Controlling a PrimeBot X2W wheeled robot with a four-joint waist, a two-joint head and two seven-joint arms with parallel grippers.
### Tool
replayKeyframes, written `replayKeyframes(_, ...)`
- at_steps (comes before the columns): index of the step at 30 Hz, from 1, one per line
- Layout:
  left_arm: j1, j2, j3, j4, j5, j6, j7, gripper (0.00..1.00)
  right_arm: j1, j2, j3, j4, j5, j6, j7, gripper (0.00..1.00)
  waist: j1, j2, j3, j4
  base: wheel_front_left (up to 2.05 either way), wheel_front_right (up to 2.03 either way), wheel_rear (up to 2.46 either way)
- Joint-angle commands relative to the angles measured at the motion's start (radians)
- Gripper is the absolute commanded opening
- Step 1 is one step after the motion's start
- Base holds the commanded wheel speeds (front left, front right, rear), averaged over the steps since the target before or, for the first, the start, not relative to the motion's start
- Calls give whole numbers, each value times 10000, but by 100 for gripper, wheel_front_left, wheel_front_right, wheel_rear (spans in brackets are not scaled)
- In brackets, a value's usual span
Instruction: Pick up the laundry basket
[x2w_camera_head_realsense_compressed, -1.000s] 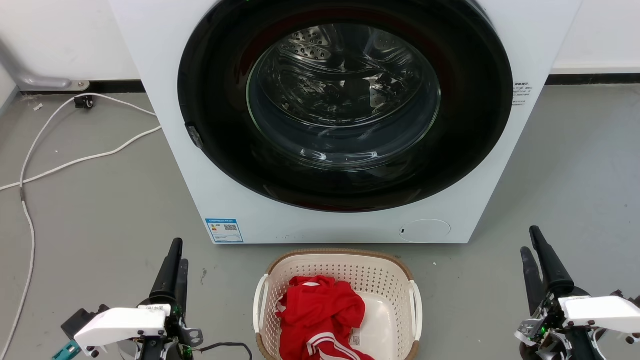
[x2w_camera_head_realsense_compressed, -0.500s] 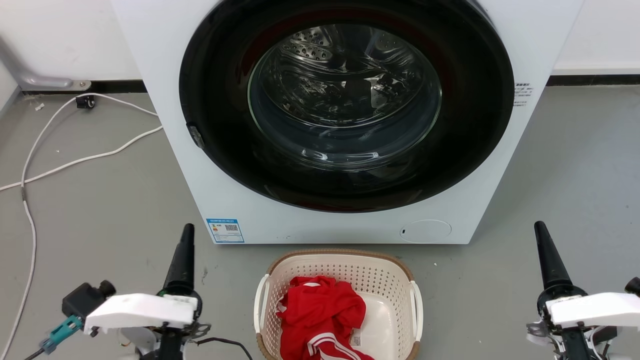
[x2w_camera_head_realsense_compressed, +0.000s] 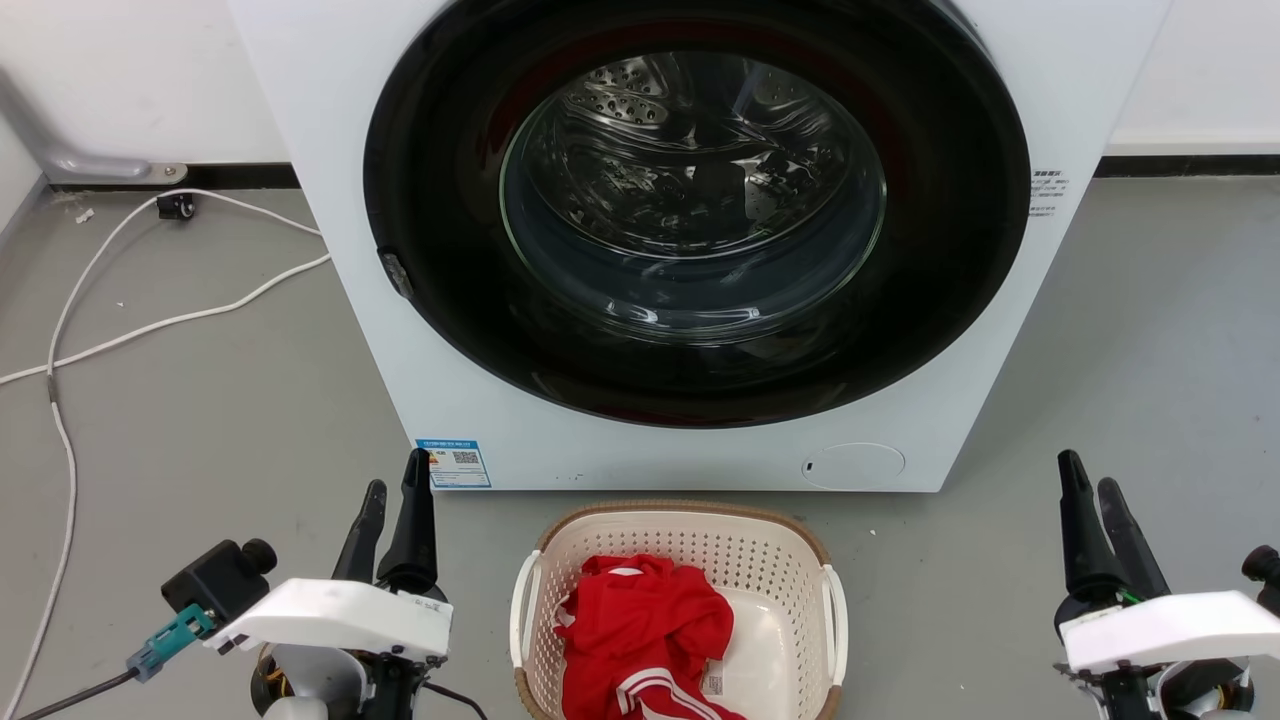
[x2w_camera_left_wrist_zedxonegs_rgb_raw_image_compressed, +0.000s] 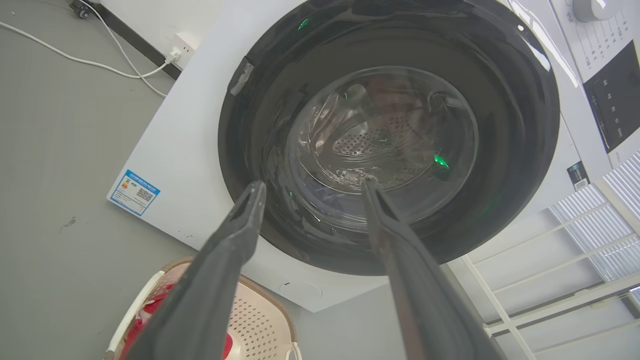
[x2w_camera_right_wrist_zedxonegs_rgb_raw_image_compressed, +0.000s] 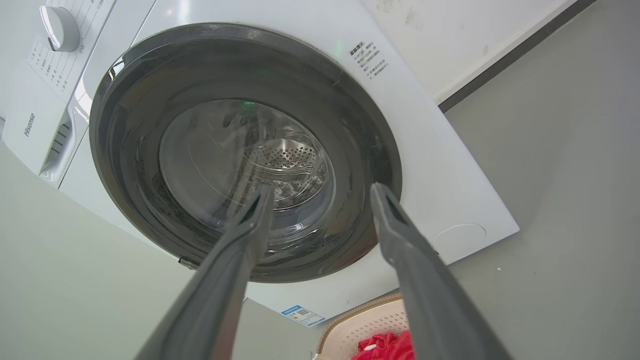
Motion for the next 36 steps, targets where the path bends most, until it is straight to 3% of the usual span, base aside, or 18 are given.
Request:
replayKeyframes(1, -101, 31, -86, -138, 536, 67, -131, 100, 9, -16, 36, -148, -539, 3, -126, 100, 0, 0, -9, 1, 0, 0, 0)
replayKeyframes(36, -135, 152, -849, 336, 4890, 825, -1106, 100, 443, 12, 246, -274, -5271, 2, -537, 100, 0, 0, -133, 83, 0, 0, 0)
